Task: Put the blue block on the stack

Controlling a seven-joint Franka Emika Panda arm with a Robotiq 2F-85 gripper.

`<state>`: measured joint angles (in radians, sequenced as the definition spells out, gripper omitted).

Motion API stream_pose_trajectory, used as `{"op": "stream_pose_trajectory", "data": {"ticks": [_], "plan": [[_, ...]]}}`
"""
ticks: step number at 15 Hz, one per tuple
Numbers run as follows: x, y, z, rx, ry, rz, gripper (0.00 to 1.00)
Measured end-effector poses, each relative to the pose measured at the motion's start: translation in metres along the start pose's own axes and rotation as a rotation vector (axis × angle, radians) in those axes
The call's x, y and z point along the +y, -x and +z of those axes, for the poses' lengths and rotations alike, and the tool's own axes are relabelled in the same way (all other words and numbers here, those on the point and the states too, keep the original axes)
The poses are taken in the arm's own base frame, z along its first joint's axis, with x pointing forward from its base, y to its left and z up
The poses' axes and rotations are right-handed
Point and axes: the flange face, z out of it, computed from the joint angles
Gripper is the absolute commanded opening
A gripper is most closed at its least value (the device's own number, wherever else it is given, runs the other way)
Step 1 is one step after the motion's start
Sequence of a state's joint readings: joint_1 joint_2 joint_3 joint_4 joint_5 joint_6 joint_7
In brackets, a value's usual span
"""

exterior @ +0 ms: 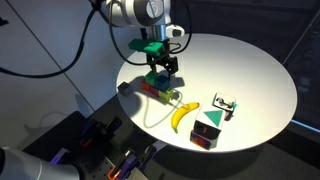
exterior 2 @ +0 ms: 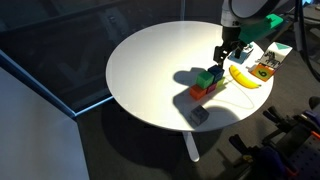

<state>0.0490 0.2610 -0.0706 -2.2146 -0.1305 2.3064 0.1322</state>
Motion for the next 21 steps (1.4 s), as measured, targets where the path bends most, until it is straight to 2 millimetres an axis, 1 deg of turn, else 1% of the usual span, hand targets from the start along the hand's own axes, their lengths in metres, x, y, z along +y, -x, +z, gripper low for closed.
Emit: {"op": "stream_pose_trajectory", "data": {"ticks": [3, 6, 8, 11, 17, 19, 21], "plan": [[-0.001, 0.022, -0.004, -0.021, -0.002, -0.042, 1.0], [0.0, 0.045, -0.014, -0.017, -0.007, -0.084, 1.0], [0.001, 0.058, -0.024, -0.001, -0.011, -0.088, 1.0], [0.005, 0.075, -0.046, 0.04, -0.023, -0.077, 1.0], [0.007, 0.102, -0.089, 0.087, -0.104, -0.019, 1.0], [0.005, 0.108, -0.099, 0.082, -0.124, -0.016, 1.0], [0.002, 0.112, -0.103, 0.078, -0.133, -0.033, 1.0]]}}
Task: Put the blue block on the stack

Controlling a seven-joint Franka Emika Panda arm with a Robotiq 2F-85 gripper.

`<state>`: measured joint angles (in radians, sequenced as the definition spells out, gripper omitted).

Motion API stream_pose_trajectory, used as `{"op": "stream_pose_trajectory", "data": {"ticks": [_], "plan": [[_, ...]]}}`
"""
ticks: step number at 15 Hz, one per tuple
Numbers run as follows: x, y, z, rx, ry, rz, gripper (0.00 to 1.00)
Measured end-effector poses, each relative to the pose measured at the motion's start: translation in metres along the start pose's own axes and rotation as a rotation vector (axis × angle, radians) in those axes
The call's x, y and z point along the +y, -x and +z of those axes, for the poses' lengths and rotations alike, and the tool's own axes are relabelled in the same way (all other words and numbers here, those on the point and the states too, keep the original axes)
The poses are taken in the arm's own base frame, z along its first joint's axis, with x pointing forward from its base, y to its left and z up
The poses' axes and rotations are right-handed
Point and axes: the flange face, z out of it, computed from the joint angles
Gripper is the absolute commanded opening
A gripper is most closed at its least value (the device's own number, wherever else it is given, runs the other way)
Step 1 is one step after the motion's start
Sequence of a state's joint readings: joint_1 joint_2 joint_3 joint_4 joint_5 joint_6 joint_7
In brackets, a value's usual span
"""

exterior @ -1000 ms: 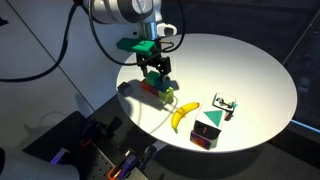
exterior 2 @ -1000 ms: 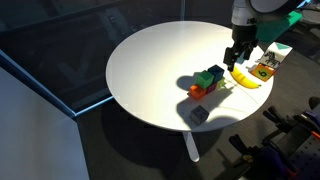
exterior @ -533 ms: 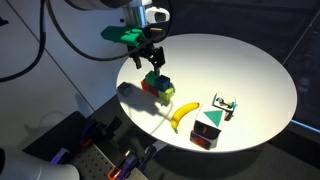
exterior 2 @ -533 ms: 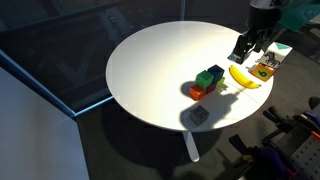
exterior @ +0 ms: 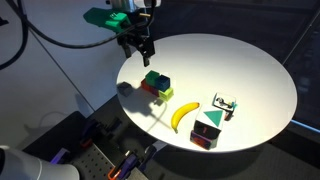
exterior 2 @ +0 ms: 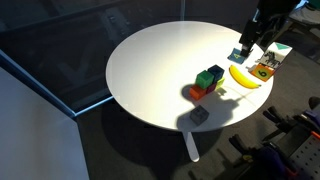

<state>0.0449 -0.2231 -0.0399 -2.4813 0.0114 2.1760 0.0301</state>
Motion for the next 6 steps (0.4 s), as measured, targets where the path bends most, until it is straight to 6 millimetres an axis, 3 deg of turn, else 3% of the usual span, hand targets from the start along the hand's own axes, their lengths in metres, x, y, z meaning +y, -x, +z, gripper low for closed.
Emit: {"op": "stream_pose_trajectory", "data": {"ticks": [6], "plan": [[-0.004, 0.0005, 0.0024, -0.01, 0.003, -0.013, 1.0]]}}
